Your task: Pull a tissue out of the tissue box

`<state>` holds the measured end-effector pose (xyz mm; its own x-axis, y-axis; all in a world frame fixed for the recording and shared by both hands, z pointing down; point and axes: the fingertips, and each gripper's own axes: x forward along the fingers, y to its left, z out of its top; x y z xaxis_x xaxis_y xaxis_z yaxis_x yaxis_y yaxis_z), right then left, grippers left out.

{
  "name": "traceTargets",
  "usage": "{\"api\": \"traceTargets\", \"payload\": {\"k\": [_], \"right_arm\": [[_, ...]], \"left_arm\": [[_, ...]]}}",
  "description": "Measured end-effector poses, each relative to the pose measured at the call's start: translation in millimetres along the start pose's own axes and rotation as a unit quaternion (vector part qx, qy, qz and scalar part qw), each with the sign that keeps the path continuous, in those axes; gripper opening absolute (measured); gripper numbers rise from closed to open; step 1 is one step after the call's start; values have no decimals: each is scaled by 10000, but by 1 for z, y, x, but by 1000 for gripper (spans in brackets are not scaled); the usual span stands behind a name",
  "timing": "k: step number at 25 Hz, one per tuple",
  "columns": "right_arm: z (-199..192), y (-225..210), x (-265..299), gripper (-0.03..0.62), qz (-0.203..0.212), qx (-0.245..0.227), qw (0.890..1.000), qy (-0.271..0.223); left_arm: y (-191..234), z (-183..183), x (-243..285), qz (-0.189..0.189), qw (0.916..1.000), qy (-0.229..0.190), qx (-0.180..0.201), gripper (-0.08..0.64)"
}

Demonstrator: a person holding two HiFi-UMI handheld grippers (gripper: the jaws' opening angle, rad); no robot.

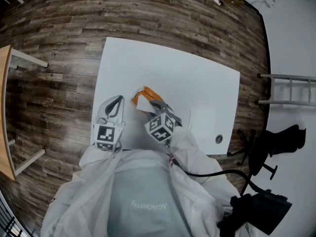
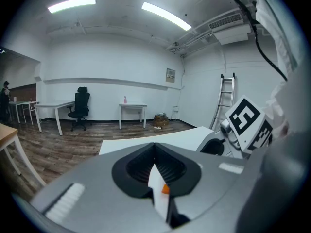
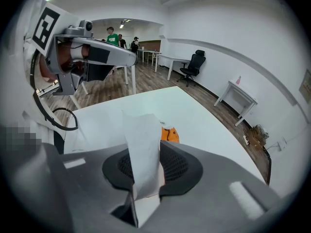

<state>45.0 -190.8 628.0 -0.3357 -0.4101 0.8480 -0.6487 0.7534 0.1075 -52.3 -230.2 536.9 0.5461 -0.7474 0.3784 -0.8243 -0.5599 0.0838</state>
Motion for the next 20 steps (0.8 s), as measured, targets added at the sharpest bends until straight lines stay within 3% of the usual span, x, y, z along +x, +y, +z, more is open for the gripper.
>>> {"api": "traceTargets", "payload": {"k": [12, 20], "right_arm": [[1, -5, -1, 11, -127, 28, 9999, -72], [1, -6, -3, 5, -129, 51, 9999, -96]], "left_arm": [[-1, -2, 1, -17, 10000, 16, -15, -2], [-2, -4, 3, -38, 10000, 39, -15, -2]]}}
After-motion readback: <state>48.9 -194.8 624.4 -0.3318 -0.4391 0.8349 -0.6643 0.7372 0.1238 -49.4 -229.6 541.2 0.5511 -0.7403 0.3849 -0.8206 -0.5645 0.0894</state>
